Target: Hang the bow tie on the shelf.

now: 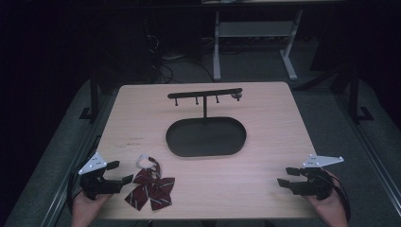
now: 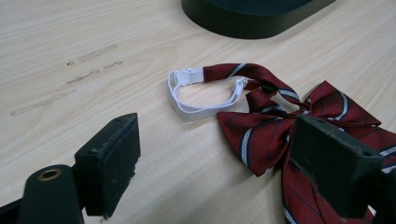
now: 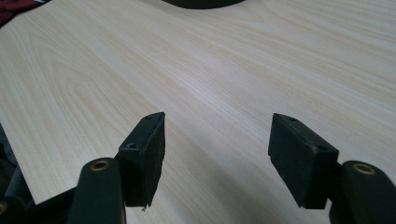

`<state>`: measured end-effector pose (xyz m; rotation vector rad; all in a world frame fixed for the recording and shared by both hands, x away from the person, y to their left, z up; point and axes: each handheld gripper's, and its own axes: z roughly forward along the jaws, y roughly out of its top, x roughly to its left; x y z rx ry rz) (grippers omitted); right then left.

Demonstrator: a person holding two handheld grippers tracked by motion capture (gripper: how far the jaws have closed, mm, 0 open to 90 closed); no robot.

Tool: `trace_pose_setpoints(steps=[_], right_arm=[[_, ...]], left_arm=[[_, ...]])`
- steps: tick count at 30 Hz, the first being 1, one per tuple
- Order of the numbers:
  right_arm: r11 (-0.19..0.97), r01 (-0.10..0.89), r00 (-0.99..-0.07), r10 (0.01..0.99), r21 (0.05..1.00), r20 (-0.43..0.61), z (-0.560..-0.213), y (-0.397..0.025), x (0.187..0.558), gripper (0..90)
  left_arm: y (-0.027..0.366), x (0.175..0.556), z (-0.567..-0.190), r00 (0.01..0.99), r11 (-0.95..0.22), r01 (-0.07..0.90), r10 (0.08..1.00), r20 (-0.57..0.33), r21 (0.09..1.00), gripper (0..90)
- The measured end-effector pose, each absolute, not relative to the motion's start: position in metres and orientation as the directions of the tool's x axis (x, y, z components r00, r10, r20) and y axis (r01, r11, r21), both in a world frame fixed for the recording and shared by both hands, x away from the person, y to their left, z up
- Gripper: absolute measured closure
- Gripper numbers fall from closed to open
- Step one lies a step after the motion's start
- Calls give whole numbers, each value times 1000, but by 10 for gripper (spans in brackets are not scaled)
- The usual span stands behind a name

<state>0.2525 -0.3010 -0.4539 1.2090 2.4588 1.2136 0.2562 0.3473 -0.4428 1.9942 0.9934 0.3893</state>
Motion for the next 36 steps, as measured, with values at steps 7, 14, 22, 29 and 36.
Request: trace_pose_setpoints(steps=[7,14,22,29,36], right_arm=[[370,591,-678,710,716,192,-453,-298,254,358],[388,573,-689,704,722,168,-450,-295,252,359],[396,575,-693,700,716,170,-452,-291,255,359],[400,561,-703,693,725,161,-449,-287,253,359],[412,548,-717,680,728,155,-448,-283,254,359]], left_arm=[[348,256,-441,630,-310,507,770,-101,804,164],[341,268,-437,655,-371,531,750,-91,762,166],[335,290,-429,676,-422,544,732,-81,725,256],[328,313,-428,695,-471,564,715,-81,678,338],[321,333,-431,709,-520,575,702,-68,632,481]])
